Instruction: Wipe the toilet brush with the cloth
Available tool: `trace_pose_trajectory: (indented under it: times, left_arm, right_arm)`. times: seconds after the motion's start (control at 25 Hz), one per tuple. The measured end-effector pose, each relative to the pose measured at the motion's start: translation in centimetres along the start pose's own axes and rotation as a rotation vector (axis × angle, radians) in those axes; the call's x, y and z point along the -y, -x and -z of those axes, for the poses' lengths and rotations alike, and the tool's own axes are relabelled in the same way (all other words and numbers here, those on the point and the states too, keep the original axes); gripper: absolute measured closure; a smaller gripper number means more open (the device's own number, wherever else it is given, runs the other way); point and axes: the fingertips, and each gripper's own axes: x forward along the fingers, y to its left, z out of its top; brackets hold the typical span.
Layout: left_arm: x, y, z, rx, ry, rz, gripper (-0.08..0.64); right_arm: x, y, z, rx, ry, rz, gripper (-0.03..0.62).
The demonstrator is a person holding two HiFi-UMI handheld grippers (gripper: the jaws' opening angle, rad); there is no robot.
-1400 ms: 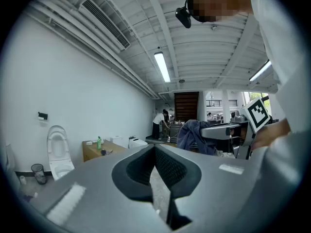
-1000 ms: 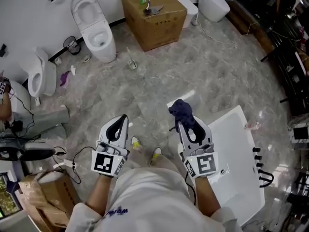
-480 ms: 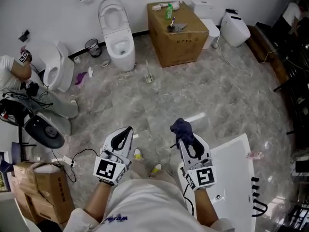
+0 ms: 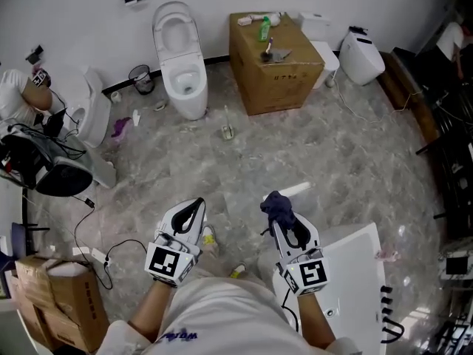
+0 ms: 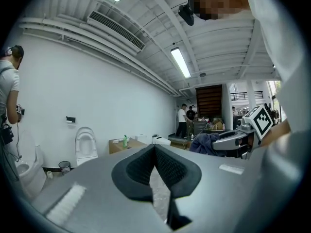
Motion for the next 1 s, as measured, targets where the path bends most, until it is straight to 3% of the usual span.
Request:
trace_pose_trajectory:
  times: [0.28,0.56,0.84,1.0]
  left_arm:
    - [-8.6,-4.1,-1.6,0.039,0.001,0.028,0.564]
    - [-16.3,-6.1,0.4,0.015,0.026,0.052,0.565]
    - [-20.6,-9.5,2.7,-0.030,0.062,0.057,0.563]
    - [-21.6,-13.1,2.9,-0.051,0.047,0.102,0.563]
  right_arm:
    - [-1.3,-8.6,-3.4,-0.007,0.023,-0.001,0.446]
    - [-2.7,-14.7,-4.2,-0.029,-0.021,0.044,0.446]
    - [-1.7,-18.8,-3.4,-0.081,-0.040,0.078,0.446]
    - [0.8,-21.7,-3.2,-0.097,-0.053,0.098,0.446]
